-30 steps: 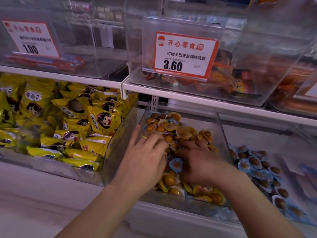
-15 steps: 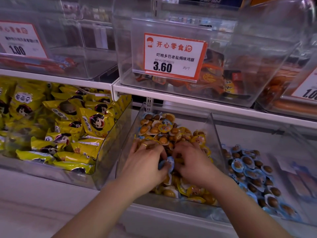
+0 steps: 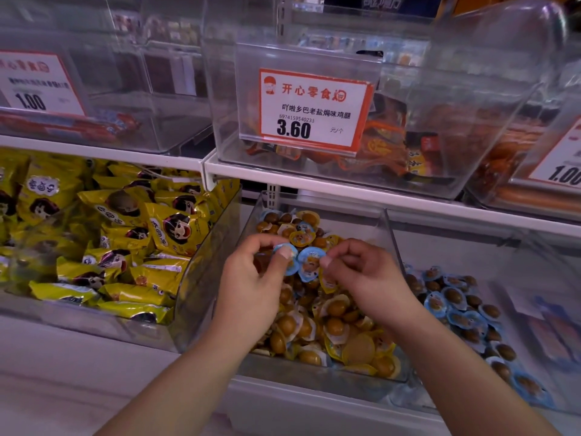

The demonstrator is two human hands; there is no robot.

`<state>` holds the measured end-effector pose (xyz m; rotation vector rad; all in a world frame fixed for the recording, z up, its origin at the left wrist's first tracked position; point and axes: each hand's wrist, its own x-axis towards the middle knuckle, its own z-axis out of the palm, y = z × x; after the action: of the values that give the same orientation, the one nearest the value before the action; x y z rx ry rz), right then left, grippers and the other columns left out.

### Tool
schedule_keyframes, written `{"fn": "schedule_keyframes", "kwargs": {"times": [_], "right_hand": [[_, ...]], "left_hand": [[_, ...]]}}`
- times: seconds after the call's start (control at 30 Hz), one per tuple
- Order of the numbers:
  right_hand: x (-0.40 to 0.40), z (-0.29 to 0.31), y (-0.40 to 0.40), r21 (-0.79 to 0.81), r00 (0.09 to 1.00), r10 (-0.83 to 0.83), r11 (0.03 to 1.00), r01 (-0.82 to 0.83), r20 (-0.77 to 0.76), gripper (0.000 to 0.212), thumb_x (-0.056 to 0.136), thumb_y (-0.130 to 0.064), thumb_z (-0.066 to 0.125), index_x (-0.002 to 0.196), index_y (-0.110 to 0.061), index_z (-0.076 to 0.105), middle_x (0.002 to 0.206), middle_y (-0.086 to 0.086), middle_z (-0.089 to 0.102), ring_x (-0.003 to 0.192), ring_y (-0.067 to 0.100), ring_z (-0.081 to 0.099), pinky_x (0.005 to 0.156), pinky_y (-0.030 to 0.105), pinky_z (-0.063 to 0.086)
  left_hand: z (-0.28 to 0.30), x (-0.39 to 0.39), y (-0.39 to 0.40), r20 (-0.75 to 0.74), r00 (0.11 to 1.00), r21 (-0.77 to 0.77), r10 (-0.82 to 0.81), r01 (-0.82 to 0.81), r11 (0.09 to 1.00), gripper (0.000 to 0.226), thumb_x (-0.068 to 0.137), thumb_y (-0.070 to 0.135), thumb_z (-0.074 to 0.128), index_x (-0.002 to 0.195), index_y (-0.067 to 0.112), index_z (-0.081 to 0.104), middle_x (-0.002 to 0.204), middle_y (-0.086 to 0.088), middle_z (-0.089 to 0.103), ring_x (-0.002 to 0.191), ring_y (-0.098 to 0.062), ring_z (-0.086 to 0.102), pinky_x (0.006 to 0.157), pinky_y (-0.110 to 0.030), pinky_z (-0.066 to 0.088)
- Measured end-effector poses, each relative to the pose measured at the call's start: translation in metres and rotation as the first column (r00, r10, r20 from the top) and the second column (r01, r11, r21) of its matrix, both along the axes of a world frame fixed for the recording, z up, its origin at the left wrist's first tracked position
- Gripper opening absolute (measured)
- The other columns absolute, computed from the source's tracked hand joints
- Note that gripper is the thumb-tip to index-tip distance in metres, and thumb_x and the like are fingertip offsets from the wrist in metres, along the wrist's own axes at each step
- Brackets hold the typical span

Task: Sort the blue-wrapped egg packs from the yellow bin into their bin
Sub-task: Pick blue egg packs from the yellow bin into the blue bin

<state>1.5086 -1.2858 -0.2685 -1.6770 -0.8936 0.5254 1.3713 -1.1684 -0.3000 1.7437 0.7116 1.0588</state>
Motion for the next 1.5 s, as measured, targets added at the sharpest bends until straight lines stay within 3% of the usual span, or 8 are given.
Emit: {"fn": "schedule_keyframes", "kwargs": {"times": [0.1, 0.2, 0.3, 0.4, 0.5, 0.83, 1.3, 1.5], "right_hand": [[-0.008, -0.001, 0.001, -0.007, 0.992, 0.054, 0.999, -0.053, 0.113, 0.005, 0.091, -0.017, 0.071, 0.086, -0.016, 0.068, 0.080, 0.002, 0.075, 0.073, 0.007, 0.067, 0.068, 0.021, 0.052], [-0.011, -0.006, 0.001, -0.004, 0.975, 0.116, 0.993, -0.118, 0.192, 0.011, 0.092, -0.011, 0.068, 0.087, -0.021, 0.067, 0.087, -0.001, 0.075, 0.081, 0.009, 0.069, 0.073, 0.023, 0.053], [-0.001, -0.004, -0.005, -0.262, 0.860, 0.156, 0.965, -0.026, 0.486, 0.020, 0.089, -0.028, 0.072, 0.108, -0.027, 0.067, 0.110, -0.004, 0.070, 0.103, 0.012, 0.065, 0.089, 0.030, 0.052], [0.010, 0.004, -0.019, -0.639, 0.732, 0.458, 0.768, -0.041, 0.504, 0.075, 0.078, -0.057, 0.074, 0.143, -0.034, 0.045, 0.144, -0.006, 0.048, 0.130, 0.015, 0.047, 0.106, 0.032, 0.042], [0.009, 0.000, -0.023, -0.810, 0.606, 0.678, 0.579, -0.091, 0.417, 0.095, 0.068, -0.075, 0.070, 0.149, -0.039, 0.035, 0.149, -0.005, 0.040, 0.140, 0.020, 0.031, 0.113, 0.042, 0.036], [-0.018, -0.022, -0.007, -0.436, 0.586, 0.377, 0.899, -0.043, 0.718, 0.052, 0.081, -0.067, 0.053, 0.119, -0.032, 0.063, 0.114, -0.006, 0.058, 0.116, 0.020, 0.046, 0.098, 0.042, 0.042], [0.004, -0.028, 0.012, -0.445, 0.605, 0.283, 0.886, 0.132, 0.744, 0.036, 0.088, -0.037, 0.068, 0.123, -0.028, 0.066, 0.123, 0.004, 0.052, 0.122, 0.028, 0.046, 0.101, 0.039, 0.041], [-0.016, -0.014, 0.012, -0.368, 0.443, 0.321, 0.930, 0.021, 0.837, 0.019, 0.084, -0.038, 0.068, 0.100, -0.029, 0.075, 0.118, -0.002, 0.057, 0.117, 0.025, 0.048, 0.097, 0.047, 0.043]], "left_hand": [[0.000, 0.009, -0.013, -0.037, 0.995, -0.184, -0.097, 0.089, 0.979, 0.020, 0.093, 0.055, 0.057, 0.100, 0.038, 0.065, 0.092, 0.011, 0.071, 0.076, -0.013, 0.065, 0.074, -0.043, 0.057], [-0.003, 0.014, -0.020, -0.069, 0.971, -0.221, -0.231, 0.210, 0.952, 0.027, 0.087, 0.054, 0.064, 0.106, 0.035, 0.066, 0.089, 0.011, 0.068, 0.068, -0.005, 0.061, 0.061, -0.026, 0.048], [-0.001, 0.014, -0.015, -0.045, 0.977, -0.184, -0.210, 0.198, 0.963, 0.010, 0.097, 0.032, 0.061, 0.103, 0.030, 0.070, 0.076, 0.015, 0.066, 0.061, -0.004, 0.061, 0.051, -0.019, 0.044], [0.005, 0.006, -0.004, -0.047, 0.992, -0.186, -0.116, 0.105, 0.977, 0.013, 0.097, 0.030, 0.060, 0.094, 0.030, 0.073, 0.069, 0.009, 0.068, 0.059, -0.002, 0.061, 0.046, -0.016, 0.043], [0.010, -0.003, 0.003, -0.017, 0.990, -0.192, -0.142, 0.136, 0.972, 0.017, 0.096, 0.024, 0.061, 0.088, 0.029, 0.075, 0.066, 0.003, 0.068, 0.058, -0.007, 0.062, 0.044, -0.019, 0.045], [0.009, -0.017, 0.007, 0.025, 0.977, -0.095, -0.212, 0.213, 0.972, 0.014, 0.098, 0.034, 0.058, 0.099, 0.038, 0.071, 0.084, 0.007, 0.071, 0.063, -0.006, 0.063, 0.043, -0.018, 0.043], [0.007, -0.020, 0.010, 0.045, 0.955, -0.113, -0.293, 0.296, 0.949, 0.026, 0.100, 0.048, 0.048, 0.093, 0.037, 0.070, 0.079, 0.006, 0.069, 0.061, -0.004, 0.062, 0.047, -0.014, 0.043], [0.009, -0.019, 0.011, 0.026, 0.963, -0.105, -0.269, 0.270, 0.957, 0.024, 0.101, 0.044, 0.049, 0.093, 0.036, 0.070, 0.079, 0.007, 0.070, 0.063, -0.004, 0.063, 0.050, -0.014, 0.045]]}}
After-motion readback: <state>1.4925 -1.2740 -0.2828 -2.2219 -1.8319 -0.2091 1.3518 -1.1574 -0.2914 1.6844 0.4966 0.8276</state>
